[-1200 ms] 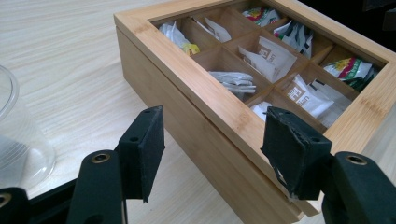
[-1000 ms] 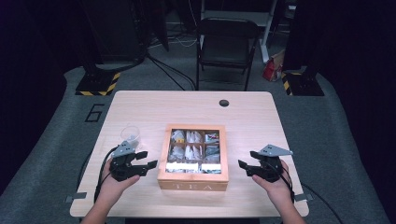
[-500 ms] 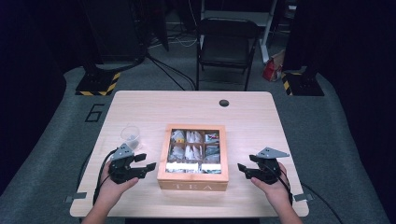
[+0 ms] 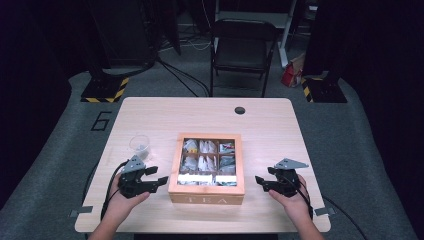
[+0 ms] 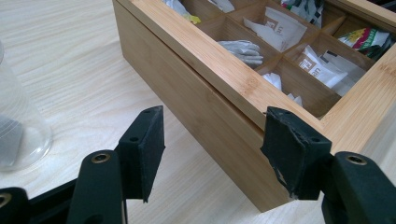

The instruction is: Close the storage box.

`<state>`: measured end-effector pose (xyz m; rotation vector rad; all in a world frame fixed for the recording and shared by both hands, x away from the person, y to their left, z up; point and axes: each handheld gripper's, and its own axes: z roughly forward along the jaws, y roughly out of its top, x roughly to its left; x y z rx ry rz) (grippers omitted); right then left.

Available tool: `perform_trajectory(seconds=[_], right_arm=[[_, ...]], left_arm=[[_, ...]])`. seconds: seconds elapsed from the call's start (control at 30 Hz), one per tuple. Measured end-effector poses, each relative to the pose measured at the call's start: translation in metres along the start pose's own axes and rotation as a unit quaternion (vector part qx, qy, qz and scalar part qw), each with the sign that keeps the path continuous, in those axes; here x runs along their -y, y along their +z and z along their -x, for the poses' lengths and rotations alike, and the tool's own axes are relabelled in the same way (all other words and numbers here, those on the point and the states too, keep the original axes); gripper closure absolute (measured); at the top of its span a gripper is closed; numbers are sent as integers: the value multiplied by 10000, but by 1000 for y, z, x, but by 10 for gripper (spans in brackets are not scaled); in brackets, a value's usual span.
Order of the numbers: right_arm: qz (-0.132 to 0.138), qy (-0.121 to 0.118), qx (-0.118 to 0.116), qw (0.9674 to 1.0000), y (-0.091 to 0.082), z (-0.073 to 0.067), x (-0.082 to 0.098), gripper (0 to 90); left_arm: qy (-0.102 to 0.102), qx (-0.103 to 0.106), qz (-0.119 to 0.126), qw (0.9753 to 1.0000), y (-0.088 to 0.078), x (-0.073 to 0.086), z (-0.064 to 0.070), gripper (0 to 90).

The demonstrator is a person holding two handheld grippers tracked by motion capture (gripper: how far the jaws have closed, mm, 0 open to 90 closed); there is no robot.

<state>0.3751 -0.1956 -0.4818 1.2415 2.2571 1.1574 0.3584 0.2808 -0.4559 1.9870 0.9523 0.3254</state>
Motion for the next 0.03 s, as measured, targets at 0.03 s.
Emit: perform_trajectory(seconds=[0.03], right_arm=[[-3,6,0,10000,0,0,0,340]], left_arm=[[-17,0,8,10000,0,0,0,386]])
